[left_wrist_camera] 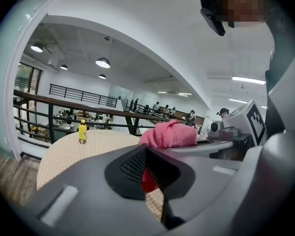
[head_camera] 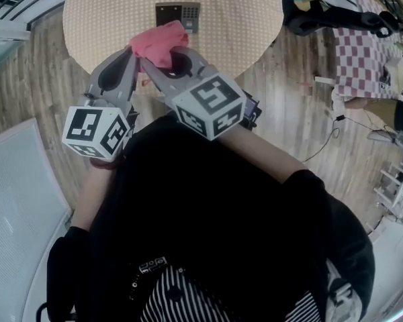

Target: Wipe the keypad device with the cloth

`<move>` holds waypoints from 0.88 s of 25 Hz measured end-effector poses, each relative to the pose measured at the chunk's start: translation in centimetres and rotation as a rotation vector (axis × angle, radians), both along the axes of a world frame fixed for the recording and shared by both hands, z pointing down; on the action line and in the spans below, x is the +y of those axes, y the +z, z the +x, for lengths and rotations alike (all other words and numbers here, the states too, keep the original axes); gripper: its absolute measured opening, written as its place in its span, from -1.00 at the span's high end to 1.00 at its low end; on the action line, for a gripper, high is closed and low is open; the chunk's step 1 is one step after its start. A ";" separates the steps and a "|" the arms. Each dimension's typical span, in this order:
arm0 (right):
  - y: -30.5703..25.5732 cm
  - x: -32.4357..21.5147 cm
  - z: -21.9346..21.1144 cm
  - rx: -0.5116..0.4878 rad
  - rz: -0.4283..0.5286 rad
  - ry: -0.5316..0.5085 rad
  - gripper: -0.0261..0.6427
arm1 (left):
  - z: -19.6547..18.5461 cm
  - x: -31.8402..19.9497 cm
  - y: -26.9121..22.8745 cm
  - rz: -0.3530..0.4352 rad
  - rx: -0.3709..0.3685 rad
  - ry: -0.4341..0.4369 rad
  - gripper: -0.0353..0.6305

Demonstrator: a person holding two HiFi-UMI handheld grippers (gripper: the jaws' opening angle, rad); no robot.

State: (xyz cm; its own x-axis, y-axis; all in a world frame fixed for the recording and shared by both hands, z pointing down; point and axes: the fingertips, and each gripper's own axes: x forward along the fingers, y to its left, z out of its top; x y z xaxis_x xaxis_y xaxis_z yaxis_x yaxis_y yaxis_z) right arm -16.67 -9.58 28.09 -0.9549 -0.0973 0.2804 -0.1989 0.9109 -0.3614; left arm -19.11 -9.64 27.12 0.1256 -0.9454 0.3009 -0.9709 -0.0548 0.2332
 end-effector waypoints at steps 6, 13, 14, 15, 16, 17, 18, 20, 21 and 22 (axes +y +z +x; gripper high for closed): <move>1.3 -0.9 -0.4 -0.009 -0.029 -0.022 0.71 | -0.3 -0.7 1.2 -0.015 -0.007 -0.030 0.93; 2.7 -1.7 -0.8 0.002 -0.074 -0.049 0.71 | -0.7 -1.5 2.6 -0.056 0.005 -0.044 0.93; 3.0 -1.8 -1.2 0.004 -0.086 -0.048 0.71 | -1.0 -1.6 2.8 -0.059 0.010 -0.048 0.93; 3.1 -1.9 -1.5 0.007 -0.098 -0.046 0.71 | -1.3 -1.6 3.0 -0.061 0.017 -0.053 0.93; 3.2 -2.0 -1.7 0.010 -0.108 -0.045 0.71 | -1.5 -1.6 3.0 -0.063 0.024 -0.056 0.93; 3.2 -2.1 -1.9 0.012 -0.113 -0.043 0.71 | -1.7 -1.7 3.0 -0.065 0.029 -0.056 0.93; 3.2 -2.3 -2.0 0.015 -0.113 -0.041 0.71 | -1.8 -1.9 3.0 -0.066 0.032 -0.051 0.93; 3.1 -3.0 -2.3 0.021 -0.106 -0.030 0.71 | -2.1 -2.6 3.0 -0.062 0.037 -0.032 0.93; 3.1 -3.4 -2.6 0.025 -0.101 -0.019 0.71 | -2.3 -3.1 3.0 -0.058 0.039 -0.020 0.93; 3.1 -3.9 -2.9 0.028 -0.097 -0.005 0.71 | -2.6 -3.6 3.0 -0.055 0.043 -0.008 0.93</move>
